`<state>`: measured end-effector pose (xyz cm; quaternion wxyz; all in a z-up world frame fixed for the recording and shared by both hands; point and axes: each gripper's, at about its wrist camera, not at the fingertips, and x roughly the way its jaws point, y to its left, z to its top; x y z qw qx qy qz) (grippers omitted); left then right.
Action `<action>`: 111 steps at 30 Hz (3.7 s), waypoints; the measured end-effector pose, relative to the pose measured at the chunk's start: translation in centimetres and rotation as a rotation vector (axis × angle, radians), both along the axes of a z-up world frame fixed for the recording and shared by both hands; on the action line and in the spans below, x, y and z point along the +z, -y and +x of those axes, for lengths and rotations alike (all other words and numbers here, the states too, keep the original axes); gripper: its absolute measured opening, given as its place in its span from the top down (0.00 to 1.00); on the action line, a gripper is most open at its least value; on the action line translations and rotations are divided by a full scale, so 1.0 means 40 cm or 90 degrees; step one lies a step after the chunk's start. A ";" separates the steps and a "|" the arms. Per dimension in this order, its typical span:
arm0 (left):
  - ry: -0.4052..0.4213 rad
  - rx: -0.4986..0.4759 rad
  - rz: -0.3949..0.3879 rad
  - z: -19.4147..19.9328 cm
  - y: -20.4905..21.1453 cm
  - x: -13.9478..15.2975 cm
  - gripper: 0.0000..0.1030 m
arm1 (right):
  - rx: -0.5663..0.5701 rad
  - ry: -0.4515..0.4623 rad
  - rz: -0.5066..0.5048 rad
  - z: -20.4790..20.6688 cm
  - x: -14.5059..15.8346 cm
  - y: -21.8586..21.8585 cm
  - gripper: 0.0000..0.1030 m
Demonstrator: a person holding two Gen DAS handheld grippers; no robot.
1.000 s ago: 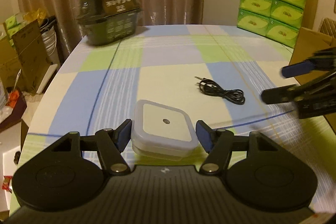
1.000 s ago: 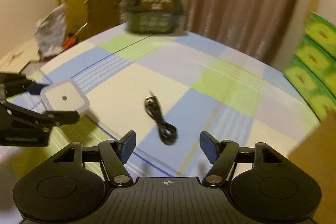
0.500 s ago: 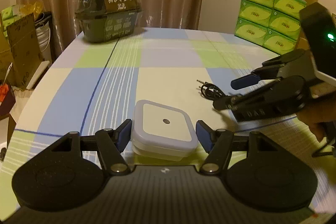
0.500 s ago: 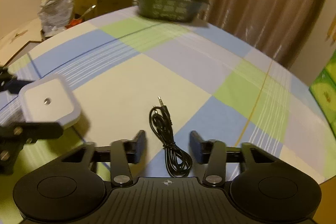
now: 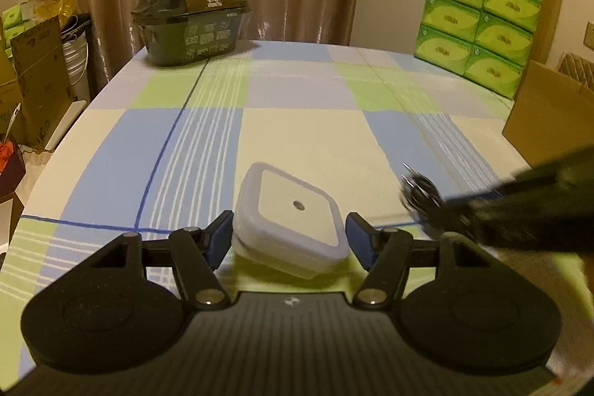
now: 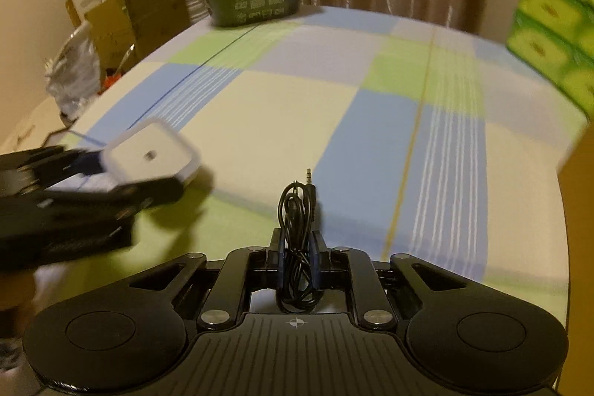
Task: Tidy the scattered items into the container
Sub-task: 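Grasp the black cable with the right gripper while the left gripper lifts the night light, then carry the night light and black cable over the cardboard box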
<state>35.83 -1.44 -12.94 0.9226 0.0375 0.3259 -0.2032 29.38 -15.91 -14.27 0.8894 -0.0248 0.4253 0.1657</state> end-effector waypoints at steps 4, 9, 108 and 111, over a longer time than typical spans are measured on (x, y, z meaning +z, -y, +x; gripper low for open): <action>-0.014 -0.014 0.004 -0.045 0.011 -0.001 0.42 | -0.023 -0.017 0.008 -0.118 0.014 0.030 0.90; -0.030 -0.061 -0.007 -0.166 0.048 0.023 0.42 | -0.043 -0.030 -0.016 -0.260 0.030 0.087 0.90; 0.053 -0.146 0.067 -0.723 0.191 0.294 0.41 | -0.121 0.171 -0.004 -0.699 0.329 0.290 0.90; 0.053 -0.158 0.062 -0.730 0.213 0.304 0.41 | -0.136 0.176 0.000 -0.709 0.335 0.319 0.90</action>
